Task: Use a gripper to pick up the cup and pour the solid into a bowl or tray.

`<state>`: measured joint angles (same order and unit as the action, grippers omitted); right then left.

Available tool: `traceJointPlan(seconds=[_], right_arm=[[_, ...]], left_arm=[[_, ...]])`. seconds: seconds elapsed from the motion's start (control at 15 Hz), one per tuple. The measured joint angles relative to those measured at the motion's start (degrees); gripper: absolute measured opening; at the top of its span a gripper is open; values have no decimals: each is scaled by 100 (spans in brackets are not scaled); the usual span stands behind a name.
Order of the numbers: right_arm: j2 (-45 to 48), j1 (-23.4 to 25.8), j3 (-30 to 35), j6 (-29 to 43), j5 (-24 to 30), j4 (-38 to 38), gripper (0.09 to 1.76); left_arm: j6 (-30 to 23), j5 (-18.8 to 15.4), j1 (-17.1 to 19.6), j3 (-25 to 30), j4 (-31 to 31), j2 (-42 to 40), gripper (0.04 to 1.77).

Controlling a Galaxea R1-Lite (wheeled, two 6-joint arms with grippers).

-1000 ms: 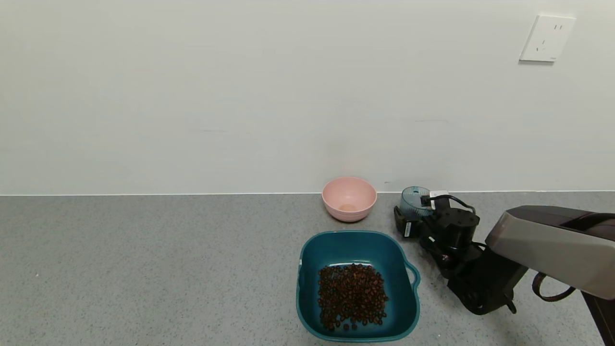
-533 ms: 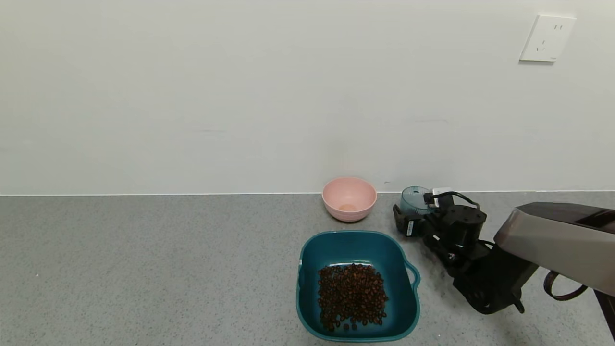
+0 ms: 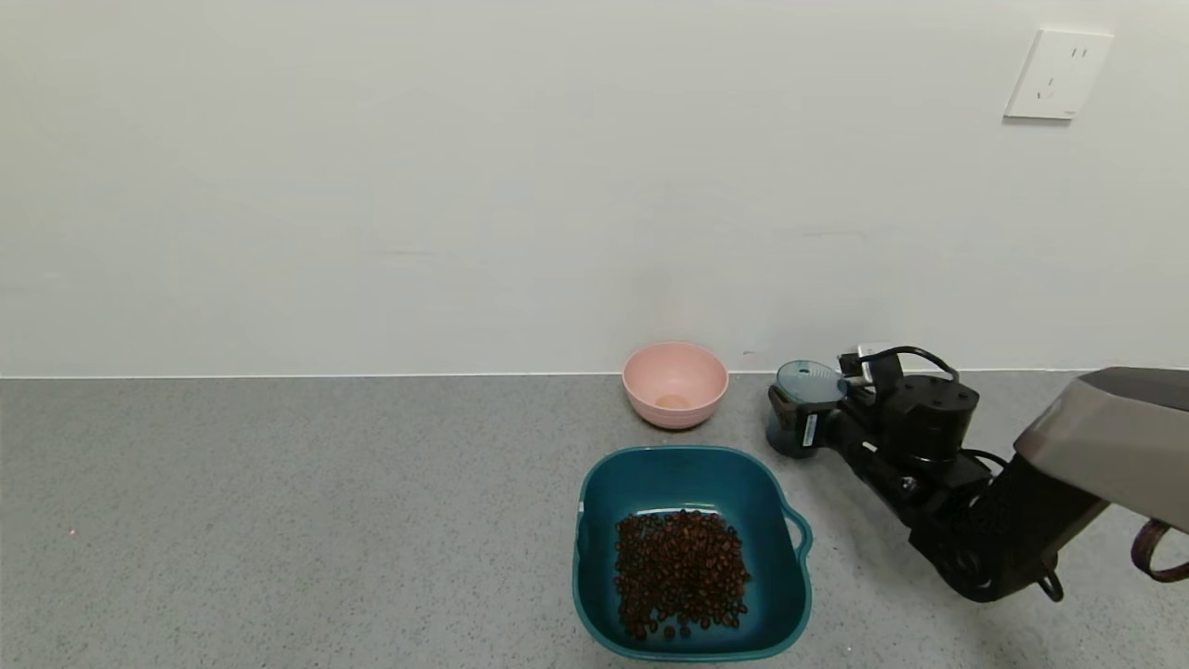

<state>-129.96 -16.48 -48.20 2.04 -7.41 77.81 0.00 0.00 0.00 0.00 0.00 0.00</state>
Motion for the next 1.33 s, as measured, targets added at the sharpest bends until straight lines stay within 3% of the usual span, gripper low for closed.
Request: traceJointPlan(seconds=[0.4, 0.93, 1.33], right_arm=[[1106, -52, 250, 83, 83, -1018, 170], [3154, -9, 297, 91, 279, -3589, 170], [5243, 15, 280, 66, 563, -6037, 170]], left_arm=[[0, 0, 0, 0, 0, 0, 176], [0, 0, 0, 0, 0, 0, 176], [0, 0, 0, 0, 0, 0, 176]])
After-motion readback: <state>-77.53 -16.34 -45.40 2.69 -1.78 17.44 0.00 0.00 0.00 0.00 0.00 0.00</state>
